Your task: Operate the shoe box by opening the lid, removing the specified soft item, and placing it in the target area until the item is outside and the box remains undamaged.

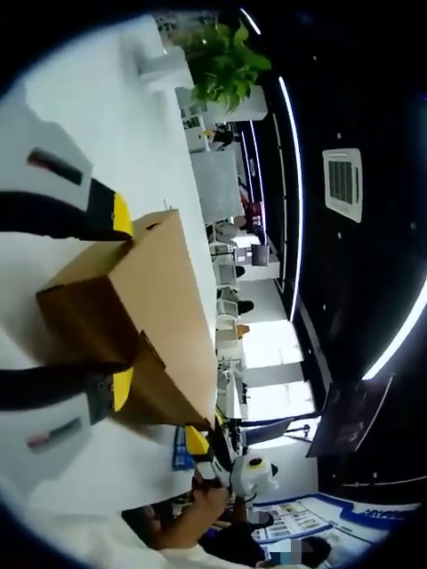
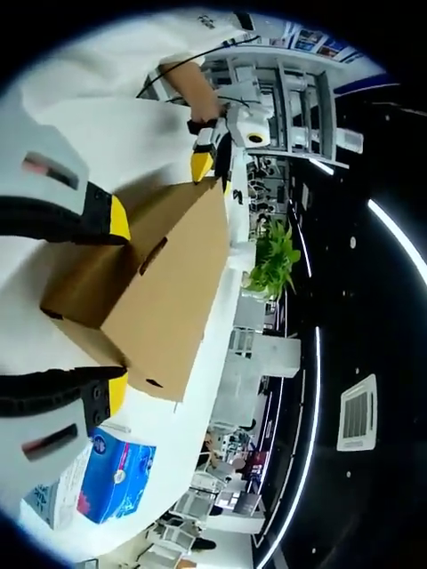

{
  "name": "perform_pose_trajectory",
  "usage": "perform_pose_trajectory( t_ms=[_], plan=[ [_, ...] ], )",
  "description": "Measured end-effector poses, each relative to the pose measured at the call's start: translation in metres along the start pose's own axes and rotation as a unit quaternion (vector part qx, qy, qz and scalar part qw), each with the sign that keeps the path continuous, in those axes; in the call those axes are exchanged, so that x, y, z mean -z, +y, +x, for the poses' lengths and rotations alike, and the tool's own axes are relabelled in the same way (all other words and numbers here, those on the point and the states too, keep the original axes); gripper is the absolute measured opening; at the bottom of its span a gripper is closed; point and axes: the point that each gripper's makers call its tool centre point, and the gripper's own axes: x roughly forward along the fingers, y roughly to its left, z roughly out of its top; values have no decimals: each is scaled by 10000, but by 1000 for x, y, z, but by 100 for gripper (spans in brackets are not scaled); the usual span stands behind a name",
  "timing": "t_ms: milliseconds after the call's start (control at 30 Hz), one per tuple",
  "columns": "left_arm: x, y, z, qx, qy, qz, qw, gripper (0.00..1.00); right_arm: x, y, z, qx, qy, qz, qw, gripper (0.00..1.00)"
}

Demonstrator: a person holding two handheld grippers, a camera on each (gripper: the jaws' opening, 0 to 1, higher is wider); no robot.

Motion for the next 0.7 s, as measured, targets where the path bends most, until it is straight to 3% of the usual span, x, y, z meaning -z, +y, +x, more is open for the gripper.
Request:
perform_pose_trajectory(
  t_ms=[400,567,700],
  plan=[
    [-1,-10,4,124,-145,-7,9998,55,5,-6,-13,-7,-47,79,10000,55],
    [-6,-7,1,110,-210,-274,9993,56,-5,-9,-18,-57,-245,220,9994,53],
    [-14,1,-5,58,-292,-273,9992,60,-5,-16,-20,15,-156,244,9996,57]
  ],
)
